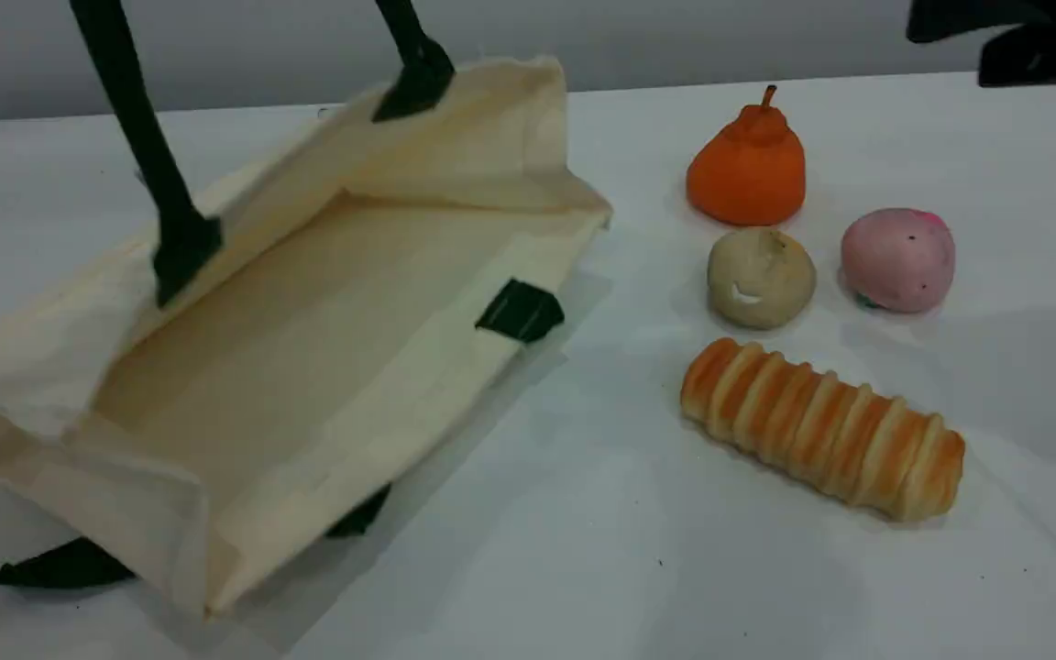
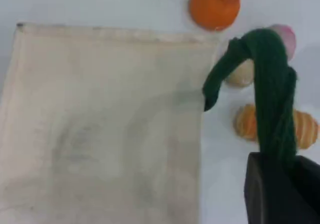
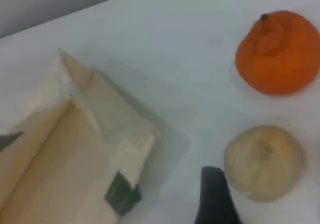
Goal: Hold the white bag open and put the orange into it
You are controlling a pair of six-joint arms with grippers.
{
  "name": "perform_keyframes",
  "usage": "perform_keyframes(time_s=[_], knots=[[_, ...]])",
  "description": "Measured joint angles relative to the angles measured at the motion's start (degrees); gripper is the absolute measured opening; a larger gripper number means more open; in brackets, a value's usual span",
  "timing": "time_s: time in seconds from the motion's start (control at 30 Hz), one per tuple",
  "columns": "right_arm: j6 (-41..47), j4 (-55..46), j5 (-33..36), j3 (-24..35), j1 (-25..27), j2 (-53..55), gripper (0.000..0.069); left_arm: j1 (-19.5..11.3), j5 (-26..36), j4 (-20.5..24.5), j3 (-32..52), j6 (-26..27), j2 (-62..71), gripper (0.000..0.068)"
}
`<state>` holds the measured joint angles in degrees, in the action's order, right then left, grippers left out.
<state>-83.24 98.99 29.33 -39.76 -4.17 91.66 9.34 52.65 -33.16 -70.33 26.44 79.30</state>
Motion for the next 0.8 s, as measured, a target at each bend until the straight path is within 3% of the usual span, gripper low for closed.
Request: perform_keyframes(time_s=[0.37, 0.7, 0.8], knots=[[-1.5, -0.1, -2.1, -8.2, 0.0, 9.9, 0.0436, 0.0, 1.2, -0.2, -4.4, -1.8, 0.1, 0.0069], [-2.9, -0.1, -2.1, -16.1, -4.0, 18.4, 0.0436, 0.0, 2.6, -3.2, -4.4, -1.1, 1.9, 0.0069], [-2.9, 0.0, -2.8, -17.7, -4.5, 19.9, 0.0436, 1.3, 2.8, -3.2, -4.9, 0.1, 2.4, 0.0069]])
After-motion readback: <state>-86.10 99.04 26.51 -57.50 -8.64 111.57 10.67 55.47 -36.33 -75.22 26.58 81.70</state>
